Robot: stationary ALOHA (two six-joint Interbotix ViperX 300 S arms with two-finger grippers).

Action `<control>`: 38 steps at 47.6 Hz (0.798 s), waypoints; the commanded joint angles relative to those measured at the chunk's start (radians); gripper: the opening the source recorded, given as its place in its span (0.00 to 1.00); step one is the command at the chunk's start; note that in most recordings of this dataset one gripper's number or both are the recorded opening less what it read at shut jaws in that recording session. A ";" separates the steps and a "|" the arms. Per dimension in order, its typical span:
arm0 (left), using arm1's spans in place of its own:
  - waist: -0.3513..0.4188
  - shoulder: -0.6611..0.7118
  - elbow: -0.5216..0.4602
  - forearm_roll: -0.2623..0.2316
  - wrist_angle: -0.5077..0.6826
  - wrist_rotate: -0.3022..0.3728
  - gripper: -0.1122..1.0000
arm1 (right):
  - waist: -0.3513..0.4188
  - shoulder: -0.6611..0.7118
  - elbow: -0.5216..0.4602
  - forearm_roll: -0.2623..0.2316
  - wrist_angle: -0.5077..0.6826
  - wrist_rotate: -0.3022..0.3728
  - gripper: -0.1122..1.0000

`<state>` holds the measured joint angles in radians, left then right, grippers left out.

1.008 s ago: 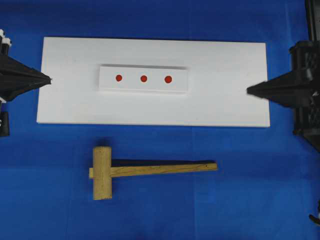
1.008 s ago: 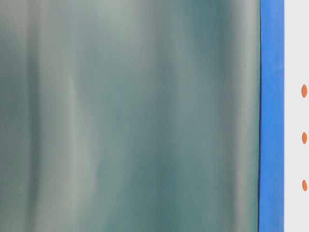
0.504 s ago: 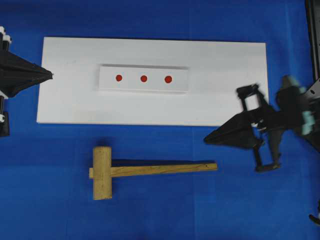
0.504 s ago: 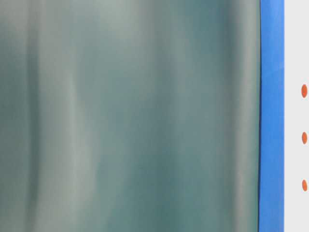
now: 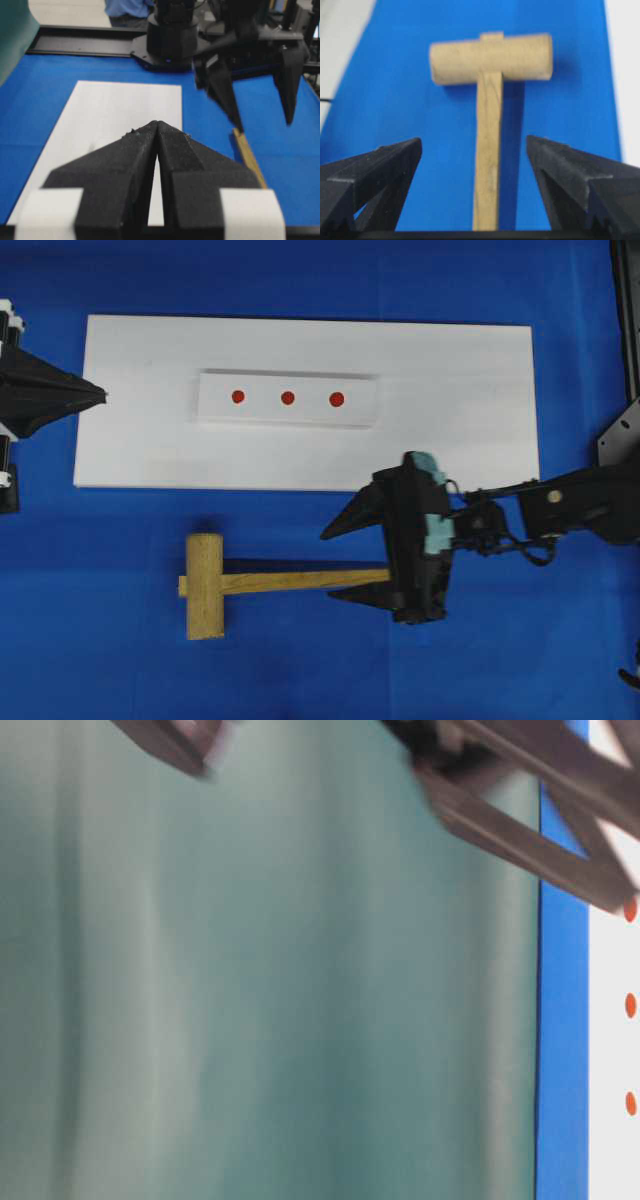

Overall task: Hit the mark with a hammer.
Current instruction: 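Move the right gripper down to the wooden mallet's handle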

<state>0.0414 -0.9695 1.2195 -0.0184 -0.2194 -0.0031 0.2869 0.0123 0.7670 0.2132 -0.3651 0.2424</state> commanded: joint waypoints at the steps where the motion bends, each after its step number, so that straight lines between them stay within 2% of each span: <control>1: 0.002 -0.003 -0.008 0.000 -0.006 -0.003 0.10 | 0.002 0.069 -0.046 0.043 -0.064 -0.005 0.87; 9: 0.002 -0.014 0.000 0.000 -0.005 -0.003 0.11 | 0.026 0.178 -0.072 0.110 -0.144 -0.014 0.87; 16: 0.002 -0.021 0.005 0.000 -0.003 -0.003 0.11 | 0.051 0.250 -0.114 0.143 -0.149 -0.031 0.87; 38: 0.002 -0.028 0.011 0.000 -0.002 -0.003 0.10 | 0.060 0.341 -0.155 0.155 -0.152 -0.044 0.87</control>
<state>0.0414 -1.0002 1.2395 -0.0184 -0.2163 -0.0046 0.3482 0.3620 0.6305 0.3666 -0.5077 0.2010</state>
